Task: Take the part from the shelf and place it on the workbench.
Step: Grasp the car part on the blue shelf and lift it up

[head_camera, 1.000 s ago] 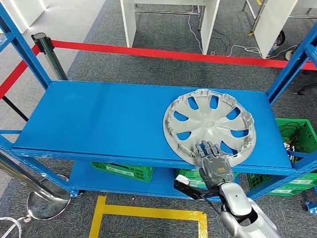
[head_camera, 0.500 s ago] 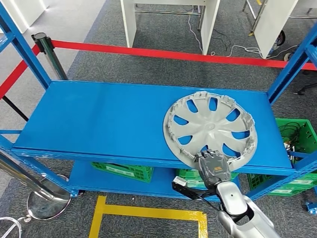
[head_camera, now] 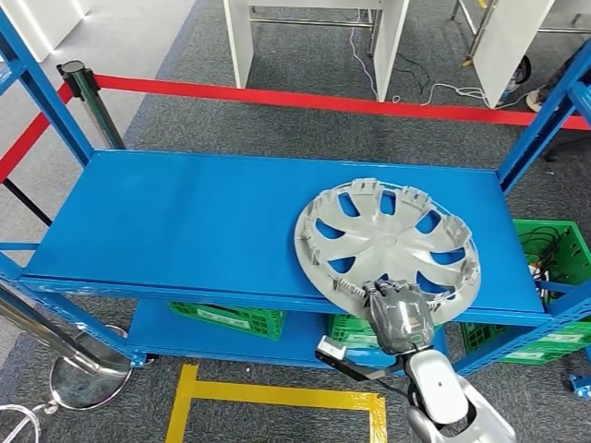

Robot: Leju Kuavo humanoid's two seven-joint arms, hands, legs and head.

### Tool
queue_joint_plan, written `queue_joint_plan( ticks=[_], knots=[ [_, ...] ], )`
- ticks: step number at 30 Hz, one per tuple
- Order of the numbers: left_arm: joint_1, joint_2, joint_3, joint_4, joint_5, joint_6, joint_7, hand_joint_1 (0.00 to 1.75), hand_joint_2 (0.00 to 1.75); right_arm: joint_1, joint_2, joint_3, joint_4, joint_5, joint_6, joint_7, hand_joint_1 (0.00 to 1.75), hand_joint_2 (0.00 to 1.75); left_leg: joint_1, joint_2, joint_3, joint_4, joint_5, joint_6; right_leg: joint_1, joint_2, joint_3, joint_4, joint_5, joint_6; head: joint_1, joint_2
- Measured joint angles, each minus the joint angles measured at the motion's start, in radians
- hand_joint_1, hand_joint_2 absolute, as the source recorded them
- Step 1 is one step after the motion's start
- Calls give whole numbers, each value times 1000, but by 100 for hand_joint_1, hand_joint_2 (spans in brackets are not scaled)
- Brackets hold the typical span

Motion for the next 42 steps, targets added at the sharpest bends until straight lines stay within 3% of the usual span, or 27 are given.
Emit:
queue_joint_plan(
  ticks=[2,11,15,23,36,42],
  knots=[
    [5,-4,11,0,0,0,-21,0,175,11,-2,0,-38,20,-61,-18,175,175,0,0,0,0,0,0,0,0,0,0,0,0,0,0],
    [9,-24,36,10,-27,0,-136,0,175,58,-29,3,-204,61,-202,-77,175,175,0,-1,-1,0,0,0,0,-1,0,0,0,0,0,0],
    [7,-38,53,26,-42,0,-181,0,0,71,-48,3,-258,73,-245,-94,175,175,0,-1,-1,0,0,0,0,-1,-1,0,0,0,0,0],
    [-13,-45,35,52,76,0,-281,0,0,96,-79,11,-334,65,-283,-140,175,175,0,-1,-2,0,0,0,0,-1,-2,0,-1,0,0,0],
    [-37,-46,6,81,88,0,-295,0,0,114,-91,26,-403,-20,-285,-220,175,175,0,-1,-3,0,0,0,0,-1,-2,0,-1,0,0,0],
    [-35,-48,9,81,72,0,-278,0,0,121,-89,21,-449,-82,-285,-327,175,175,0,-1,-2,0,0,0,0,-1,-2,0,-1,0,0,0]
  ],
)
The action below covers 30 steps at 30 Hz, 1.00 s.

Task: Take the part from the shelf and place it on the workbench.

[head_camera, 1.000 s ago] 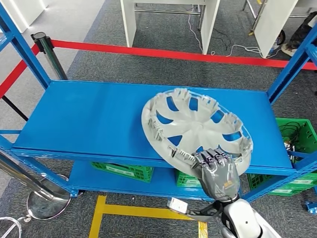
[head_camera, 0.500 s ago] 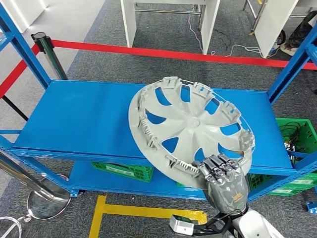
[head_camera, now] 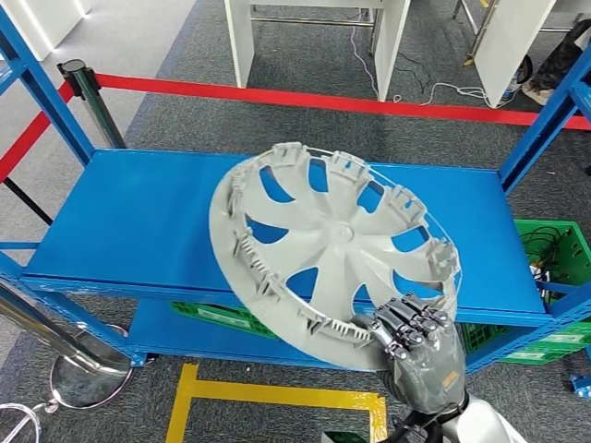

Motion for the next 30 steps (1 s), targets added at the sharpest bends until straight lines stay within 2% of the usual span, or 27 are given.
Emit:
queue_joint_plan(
  ticks=[9,17,26,30],
  knots=[
    [-9,0,-5,21,20,0,4,0,0,0,38,-65,-75,-51,0,-226,175,175,0,0,0,0,0,0,0,0,0,0,0,0,-1,0],
    [-19,1,-9,55,14,0,17,0,0,-25,106,-140,-119,-68,0,-392,175,175,0,0,0,0,0,0,0,0,0,0,0,0,-1,0],
    [-30,8,-23,80,24,0,12,0,0,-16,189,-211,-136,-94,0,-530,175,175,0,0,0,0,0,0,0,0,0,0,0,0,-1,0],
    [-32,8,-24,81,26,0,11,0,0,-14,195,-216,-136,-96,0,-539,175,175,0,0,0,0,0,0,0,0,0,0,0,0,-1,0]
  ],
)
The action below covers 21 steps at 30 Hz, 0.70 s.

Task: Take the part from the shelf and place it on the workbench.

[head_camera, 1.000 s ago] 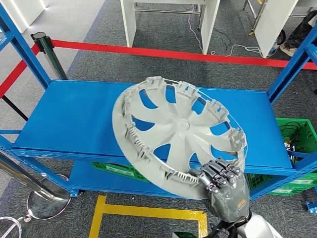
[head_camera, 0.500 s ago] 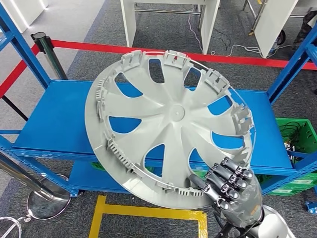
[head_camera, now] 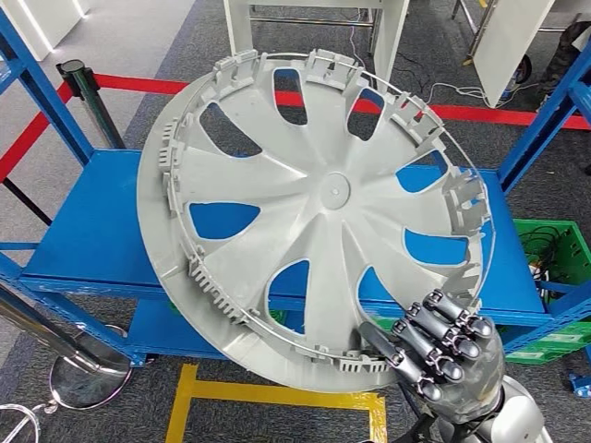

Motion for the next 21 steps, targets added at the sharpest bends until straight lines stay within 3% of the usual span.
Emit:
queue_joint_plan(
  ticks=[15,19,21],
  knots=[
    [-63,15,-69,41,72,0,-34,0,0,33,39,-35,21,-35,0,-51,175,175,-8,0,-1,6,-3,5,-7,0,1,-1,2,5,0,0],
    [-75,17,-83,47,83,0,-36,0,0,38,43,-37,23,-35,0,-51,175,175,-9,1,-3,5,5,20,-10,0,-1,-3,4,18,0,0],
    [-81,18,-92,49,87,0,-40,0,0,40,44,-39,24,-35,0,-51,175,175,-5,5,-4,-5,16,31,-9,-2,-21,41,-36,18,1,0]
  ],
)
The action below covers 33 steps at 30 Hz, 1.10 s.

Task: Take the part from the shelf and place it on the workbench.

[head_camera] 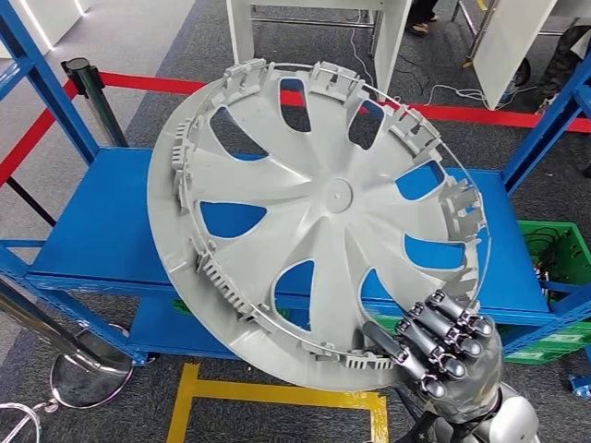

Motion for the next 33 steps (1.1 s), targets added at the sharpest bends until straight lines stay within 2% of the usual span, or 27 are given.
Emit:
queue_joint_plan(
  ticks=[2,3,4,5,6,8,9,10,12,14,15,16,18,19,20,21,22,23,24,25,26,28,29,30,31,33],
  knots=[
    [-4,0,-7,2,2,0,-3,0,0,2,0,-1,2,-1,0,0,175,175,-1,3,-6,-1,5,6,3,-2,-51,127,-78,-4,2,0],
    [-5,-1,-9,4,3,0,-4,0,0,3,0,-1,3,-2,0,0,175,175,-3,4,-9,0,6,7,5,-2,-77,197,-108,-6,3,0],
    [-6,-1,-11,5,4,0,-5,0,0,5,0,-1,5,-2,0,0,175,175,-5,4,-13,2,7,7,7,-2,-92,243,-122,-7,3,0],
    [-7,-2,-13,7,5,0,-6,0,0,6,0,-2,6,-2,0,0,175,175,-7,5,-16,4,8,7,8,-2,-90,251,-114,-10,3,0],
    [-9,-2,-16,9,7,0,-7,0,0,7,0,-2,7,-2,0,0,175,175,-8,5,-18,7,9,7,10,-2,-66,217,-89,-14,3,0],
    [-15,-3,-25,12,11,0,-10,0,0,6,0,-2,7,-2,0,0,175,175,-10,4,-21,13,9,3,13,-3,17,81,-33,-23,3,0],
    [-18,-3,-29,13,13,0,-11,0,0,6,0,-2,7,-2,0,0,175,175,-11,4,-24,16,10,-1,16,-2,51,24,-17,-27,2,0],
    [-20,-3,-32,14,15,0,-12,0,0,6,2,-2,7,-3,0,0,175,175,-12,3,-28,19,12,-7,18,-2,70,-10,-13,-29,2,0],
    [-24,-3,-37,17,17,0,-13,0,0,5,5,-2,7,-2,-1,0,175,175,-12,3,-35,23,18,-20,21,-1,71,-23,-15,-31,1,0],
    [-28,1,-43,19,22,0,-14,0,0,5,9,-2,8,0,-1,-1,175,175,-10,2,-43,33,10,-32,17,-3,60,-27,-8,-43,1,0],
    [-29,3,-47,20,25,0,-14,0,0,4,11,-2,8,3,-1,-1,175,175,-9,2,-52,53,-12,-40,16,-4,55,-28,-2,-52,0,0],
    [-31,5,-51,21,29,0,-14,0,0,4,12,-2,8,5,-1,-2,175,175,-6,2,-66,94,-49,-47,14,-7,48,-30,4,-60,-1,0],
    [-33,6,-55,24,34,0,-16,0,0,3,13,-2,8,8,-2,-3,175,175,0,2,-103,218,-138,-59,14,-11,35,-29,14,-66,-4,0],
    [-34,6,-56,26,36,0,-16,0,0,3,13,-2,9,10,-3,-3,175,175,3,2,-116,275,-165,-62,15,-12,27,-28,20,-66,-4,0],
    [-35,7,-57,27,36,0,-15,0,0,3,13,-1,9,13,-3,-3,175,175,5,2,-116,306,-169,-65,15,-14,19,-26,25,-65,-4,0],
    [-36,8,-58,29,37,0,-13,0,0,2,13,0,10,16,-3,-3,175,175,7,2,-100,298,-152,-66,15,-15,11,-23,29,-64,-4,0],
    [-37,10,-59,30,37,0,-12,0,0,1,14,0,10,19,-3,-3,175,175,9,2,-68,256,-120,-66,15,-15,3,-19,33,-62,-4,0],
    [-39,12,-61,31,39,0,-10,0,0,0,16,1,10,23,-3,-3,175,175,10,2,-24,185,-88,-66,15,-15,-3,-16,36,-59,-4,0],
    [-42,14,-63,32,40,0,-8,0,0,-1,19,1,10,27,-3,-3,175,175,10,2,21,111,-69,-64,16,-15,-8,-12,39,-55,-4,0],
    [-46,16,-65,33,42,0,-8,0,0,-2,22,2,10,33,-3,-3,175,175,9,1,54,52,-61,-61,17,-15,-12,-10,44,-50,-4,0],
    [-50,18,-70,34,43,0,-7,0,0,-4,26,2,10,39,-3,-3,175,175,7,0,71,18,-62,-58,18,-15,-16,-9,49,-44,-4,0],
    [-58,20,-81,37,46,0,-6,0,0,-8,32,3,11,52,-3,-4,175,175,4,-1,68,2,-64,-50,18,-14,-25,-9,64,-31,-3,0],
    [-62,20,-87,39,48,0,-6,0,0,-9,35,4,11,58,-3,-4,175,175,5,1,62,0,-58,-42,17,-12,-30,-6,61,-26,-3,0],
    [-67,21,-94,41,51,0,-5,0,0,-9,38,3,11,64,-3,-4,175,175,6,3,55,-1,-51,-33,17,-11,-40,7,44,-22,-1,0],
    [-73,21,-102,44,54,0,-5,0,0,-10,40,3,12,70,-3,-4,175,175,6,4,47,-2,-42,-22,18,-10,-52,36,11,-19,1,0],
    [-88,21,-118,51,61,0,-5,0,0,-11,44,2,12,82,-3,-2,175,175,3,6,24,1,-26,-7,18,-9,-90,153,-80,-18,6,0]
  ],
)
